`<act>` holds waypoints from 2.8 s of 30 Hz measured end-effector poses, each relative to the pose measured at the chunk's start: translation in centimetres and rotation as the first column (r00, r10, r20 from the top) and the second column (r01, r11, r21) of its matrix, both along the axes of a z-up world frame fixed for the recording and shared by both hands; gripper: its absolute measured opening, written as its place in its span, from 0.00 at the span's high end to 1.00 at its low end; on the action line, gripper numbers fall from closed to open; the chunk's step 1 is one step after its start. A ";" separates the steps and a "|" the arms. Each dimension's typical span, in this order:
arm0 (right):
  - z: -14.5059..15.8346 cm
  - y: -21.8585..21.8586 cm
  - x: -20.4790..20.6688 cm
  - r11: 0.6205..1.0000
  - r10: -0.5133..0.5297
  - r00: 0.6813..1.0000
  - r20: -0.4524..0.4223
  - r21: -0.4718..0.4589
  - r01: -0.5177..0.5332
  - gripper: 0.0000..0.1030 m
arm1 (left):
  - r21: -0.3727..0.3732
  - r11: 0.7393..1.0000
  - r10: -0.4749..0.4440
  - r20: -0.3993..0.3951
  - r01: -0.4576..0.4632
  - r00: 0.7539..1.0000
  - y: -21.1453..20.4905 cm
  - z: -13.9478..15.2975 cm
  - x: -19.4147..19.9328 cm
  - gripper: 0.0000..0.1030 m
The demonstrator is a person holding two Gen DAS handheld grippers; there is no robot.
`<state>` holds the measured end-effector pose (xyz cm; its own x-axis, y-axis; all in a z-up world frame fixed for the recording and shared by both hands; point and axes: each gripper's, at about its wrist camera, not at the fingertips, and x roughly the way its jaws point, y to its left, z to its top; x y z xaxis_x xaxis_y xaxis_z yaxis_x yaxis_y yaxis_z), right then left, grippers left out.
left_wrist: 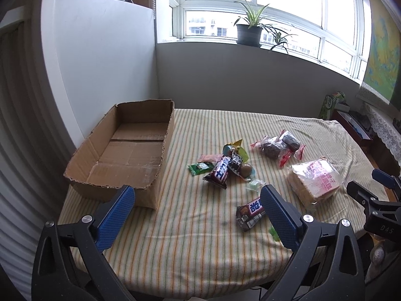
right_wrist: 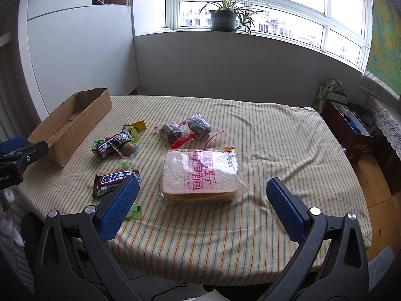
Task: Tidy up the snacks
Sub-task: 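Move left gripper to the blue-and-white chocolate bar while right gripper reaches the small green candy, then close left gripper on the chocolate bar while right gripper closes on the green candy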
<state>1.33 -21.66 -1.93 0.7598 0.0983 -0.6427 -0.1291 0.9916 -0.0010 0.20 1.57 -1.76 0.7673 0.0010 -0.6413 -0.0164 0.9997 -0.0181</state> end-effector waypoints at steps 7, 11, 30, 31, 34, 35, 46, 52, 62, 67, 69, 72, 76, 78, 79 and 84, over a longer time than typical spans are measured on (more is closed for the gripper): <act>-1.9 2.1 -0.6 0.996 0.089 0.994 -0.059 0.004 -0.089 0.00 | -0.028 0.999 -0.027 -0.036 0.026 0.999 0.1 -0.8 0.2 0.11; -3.2 3.4 -0.7 0.989 0.150 0.983 -0.103 0.023 -0.148 0.09 | -0.046 0.997 -0.058 -0.055 0.056 0.997 -0.1 -1.4 0.6 0.19; -8.0 7.2 1.0 0.946 0.324 0.915 -0.241 0.066 -0.317 0.44 | -0.105 0.939 -0.342 -0.218 0.326 0.914 -3.6 -5.8 4.1 0.47; -8.0 7.2 1.1 0.945 0.327 0.914 -0.241 0.063 -0.322 0.44 | -0.104 0.935 -0.355 -0.225 0.340 0.907 -3.9 -5.9 4.3 0.47; -8.1 7.3 1.4 0.941 0.337 0.910 -0.242 0.061 -0.333 0.45 | -0.091 0.925 -0.380 -0.238 0.369 0.894 -4.5 -6.2 4.9 0.47; -8.1 7.3 1.4 0.940 0.340 0.908 -0.243 0.060 -0.336 0.46 | -0.092 0.923 -0.386 -0.244 0.375 0.890 -4.7 -6.3 5.2 0.47; -8.2 7.2 1.9 0.927 0.371 0.896 -0.244 0.048 -0.371 0.47 | -0.086 0.894 -0.444 -0.287 0.439 0.849 -5.9 -7.8 7.2 0.47; -8.3 7.5 2.3 0.922 0.382 0.892 -0.241 0.033 -0.385 0.47 | -0.140 0.897 -0.443 -0.294 0.420 0.847 -5.2 -8.0 8.1 0.49; -8.2 7.9 2.1 0.925 0.373 0.897 -0.236 0.023 -0.379 0.50 | -0.146 0.895 -0.446 -0.297 0.421 0.845 -4.9 -8.1 8.0 0.56; -8.2 8.0 2.3 0.924 0.375 0.897 -0.234 0.023 -0.381 0.49 | -0.142 0.896 -0.445 -0.297 0.421 0.845 -5.4 -8.0 8.6 0.56; -8.2 8.1 2.3 0.922 0.380 0.895 -0.234 0.015 -0.388 0.49 | -0.135 0.895 -0.446 -0.296 0.425 0.845 -5.7 -7.9 8.8 0.56; -8.3 8.0 2.6 0.924 0.375 0.898 -0.231 0.009 -0.383 0.57 | -0.116 0.891 -0.453 -0.297 0.439 0.841 -6.0 -7.9 8.9 0.55; -8.3 7.3 3.1 0.927 0.369 0.899 -0.234 0.031 -0.373 0.68 | -0.112 0.886 -0.463 -0.300 0.451 0.834 -6.2 -8.0 8.9 0.56; -8.3 6.9 3.3 0.929 0.368 0.900 -0.235 0.040 -0.369 0.69 | -0.119 0.882 -0.470 -0.301 0.457 0.830 -6.2 -8.0 9.0 0.61; -8.3 6.7 3.3 0.929 0.368 0.900 -0.236 0.045 -0.368 0.69 | -0.118 0.881 -0.471 -0.300 0.457 0.830 -6.2 -7.9 9.0 0.62; -8.2 5.7 3.5 0.935 0.355 0.904 -0.237 0.073 -0.348 0.71 | -0.114 0.885 -0.464 -0.297 0.451 0.835 -6.4 -7.9 8.6 0.64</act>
